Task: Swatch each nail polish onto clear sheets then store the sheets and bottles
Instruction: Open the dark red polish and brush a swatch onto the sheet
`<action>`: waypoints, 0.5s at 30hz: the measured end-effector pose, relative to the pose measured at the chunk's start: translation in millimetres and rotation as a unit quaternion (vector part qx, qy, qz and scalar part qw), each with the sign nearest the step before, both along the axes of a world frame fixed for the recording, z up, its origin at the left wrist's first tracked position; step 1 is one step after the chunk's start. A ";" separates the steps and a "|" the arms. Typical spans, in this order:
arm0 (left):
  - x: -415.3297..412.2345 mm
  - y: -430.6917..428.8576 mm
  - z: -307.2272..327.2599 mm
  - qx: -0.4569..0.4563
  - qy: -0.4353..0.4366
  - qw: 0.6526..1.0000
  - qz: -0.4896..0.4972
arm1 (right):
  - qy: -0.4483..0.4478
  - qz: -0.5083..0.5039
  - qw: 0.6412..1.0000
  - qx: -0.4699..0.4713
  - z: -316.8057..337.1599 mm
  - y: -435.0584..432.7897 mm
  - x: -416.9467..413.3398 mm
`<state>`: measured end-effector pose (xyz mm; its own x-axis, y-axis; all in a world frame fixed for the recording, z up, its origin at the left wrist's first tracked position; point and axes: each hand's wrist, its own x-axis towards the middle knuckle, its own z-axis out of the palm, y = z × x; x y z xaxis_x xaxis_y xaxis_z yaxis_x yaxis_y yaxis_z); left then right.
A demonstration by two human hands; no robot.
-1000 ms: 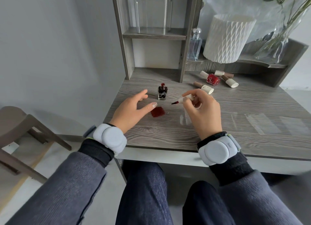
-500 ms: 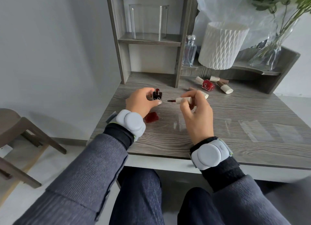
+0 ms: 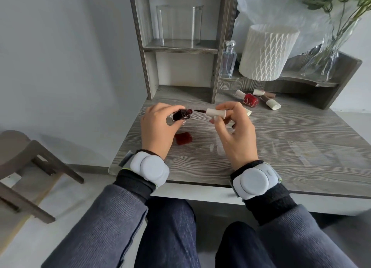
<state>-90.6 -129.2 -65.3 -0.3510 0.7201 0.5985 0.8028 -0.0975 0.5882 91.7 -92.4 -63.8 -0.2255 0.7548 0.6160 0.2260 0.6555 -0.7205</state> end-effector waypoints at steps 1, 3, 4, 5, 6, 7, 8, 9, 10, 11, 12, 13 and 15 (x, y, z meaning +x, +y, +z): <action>0.4 -1.9 -0.6 0.003 0.005 1.000 0.000 | -0.002 0.003 1.000 0.004 -0.3 -0.2 -0.1; 1.6 -4.6 -1.7 0.011 0.021 1.000 0.001 | -0.004 0.007 1.000 0.006 -0.3 -1.6 -0.5; 1.9 -5.4 -1.9 0.014 0.028 1.000 0.003 | -0.004 0.008 1.000 0.004 -0.2 -2.3 -0.9; 2.5 -5.8 -2.2 0.017 0.030 0.999 0.006 | -0.004 0.007 1.000 0.003 -0.2 -2.9 -0.8; 2.7 -6.1 -2.2 0.018 0.031 0.999 0.009 | -0.007 0.007 1.000 0.002 -0.3 -3.5 -0.9; 2.7 -6.0 -1.9 0.018 0.030 0.999 0.011 | -0.010 0.006 1.000 -0.001 -0.5 -3.3 -1.1; 3.0 -6.2 -1.7 0.018 0.031 0.999 0.012 | -0.012 0.007 1.000 -0.003 -1.0 -3.4 -1.2; 3.0 -6.7 -1.3 0.019 0.034 0.999 0.011 | -0.015 0.008 1.000 -0.006 -1.5 -3.2 -1.5; 3.2 -7.0 -1.2 0.020 0.040 0.999 0.011 | -0.018 0.008 1.000 -0.007 -1.8 -3.1 -1.5; 3.4 -7.2 -1.1 0.020 0.043 0.999 0.012 | -0.020 0.007 1.000 -0.008 -1.8 -2.9 -1.6; 3.2 -7.6 -0.9 0.020 0.044 0.999 0.013 | -0.021 0.006 1.000 -0.010 -1.6 -3.0 -2.0; 3.3 -8.0 -0.7 0.019 0.042 0.999 0.015 | -0.020 0.004 1.000 -0.013 -1.3 -3.1 -1.8; 3.3 -8.0 -0.6 0.019 0.039 0.999 0.016 | -0.018 -0.001 1.000 -0.017 -0.4 -3.6 -1.0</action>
<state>-87.3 -137.2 -65.9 -0.3252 0.6858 0.6511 0.8488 -0.0918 0.5206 90.7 -96.0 -64.3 -0.2457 0.7753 0.5819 0.2527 0.6307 -0.7337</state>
